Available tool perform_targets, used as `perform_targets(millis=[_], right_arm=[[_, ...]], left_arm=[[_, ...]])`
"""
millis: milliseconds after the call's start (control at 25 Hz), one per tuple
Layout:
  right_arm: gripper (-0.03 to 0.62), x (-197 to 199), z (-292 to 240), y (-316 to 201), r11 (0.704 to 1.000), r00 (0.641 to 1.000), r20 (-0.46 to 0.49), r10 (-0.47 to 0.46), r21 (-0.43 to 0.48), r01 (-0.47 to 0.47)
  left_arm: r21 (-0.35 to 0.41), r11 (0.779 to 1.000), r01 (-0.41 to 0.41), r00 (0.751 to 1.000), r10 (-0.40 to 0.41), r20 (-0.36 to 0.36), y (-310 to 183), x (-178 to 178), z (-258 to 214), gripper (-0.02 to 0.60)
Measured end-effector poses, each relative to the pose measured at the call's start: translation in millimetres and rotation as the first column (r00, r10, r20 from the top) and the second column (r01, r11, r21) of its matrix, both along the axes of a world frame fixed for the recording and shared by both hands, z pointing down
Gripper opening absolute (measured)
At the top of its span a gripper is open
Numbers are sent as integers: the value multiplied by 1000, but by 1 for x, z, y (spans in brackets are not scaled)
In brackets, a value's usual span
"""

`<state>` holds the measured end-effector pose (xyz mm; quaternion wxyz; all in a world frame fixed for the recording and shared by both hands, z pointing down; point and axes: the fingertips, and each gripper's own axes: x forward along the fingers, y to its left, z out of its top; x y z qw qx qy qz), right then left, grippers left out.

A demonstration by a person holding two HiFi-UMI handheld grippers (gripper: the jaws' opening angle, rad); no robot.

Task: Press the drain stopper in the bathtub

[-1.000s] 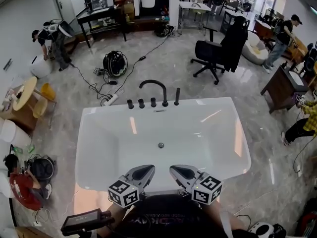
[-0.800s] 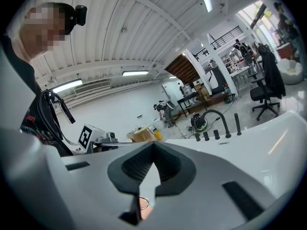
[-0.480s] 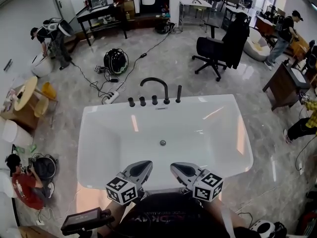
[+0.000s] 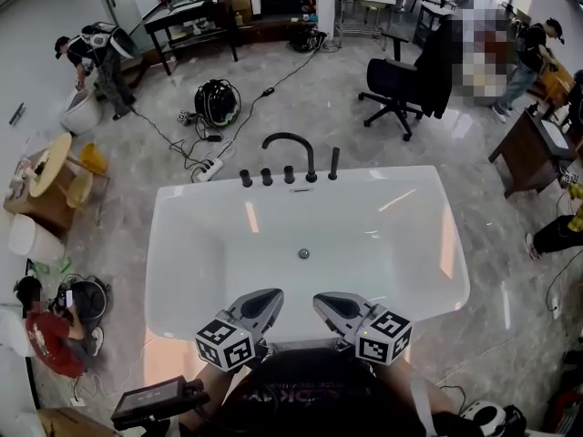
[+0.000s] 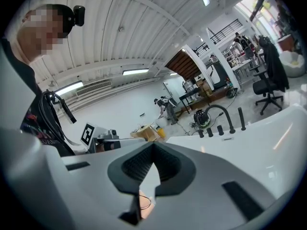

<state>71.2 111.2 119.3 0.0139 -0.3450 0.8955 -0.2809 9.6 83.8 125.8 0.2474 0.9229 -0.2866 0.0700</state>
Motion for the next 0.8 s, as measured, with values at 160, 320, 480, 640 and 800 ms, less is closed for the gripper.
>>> perform_targets(millis=[160, 320, 480, 640, 800], right_arm=[[15, 0, 1, 2, 1000, 1000, -2, 0, -1, 0], [15, -2, 0, 5, 1000, 1000, -5, 2, -1, -2], [15, 1, 2, 11, 1000, 1000, -6, 3, 4, -3], [15, 0, 3, 15, 1000, 1000, -7, 1, 7, -1], [15, -3, 2, 17, 1000, 1000, -9, 3, 9, -3]], left_arm=[[9, 999, 31, 999, -31, -10, -6, -8, -5, 8], [2, 999, 39, 999, -39, -21, -4, -11, -6, 8], [-5, 999, 33, 999, -33, -28, 5, -5, -1, 8], [-5, 1000, 29, 999, -29, -29, 8, -5, -1, 8], [-9, 999, 31, 999, -31, -33, 9, -8, -1, 8]])
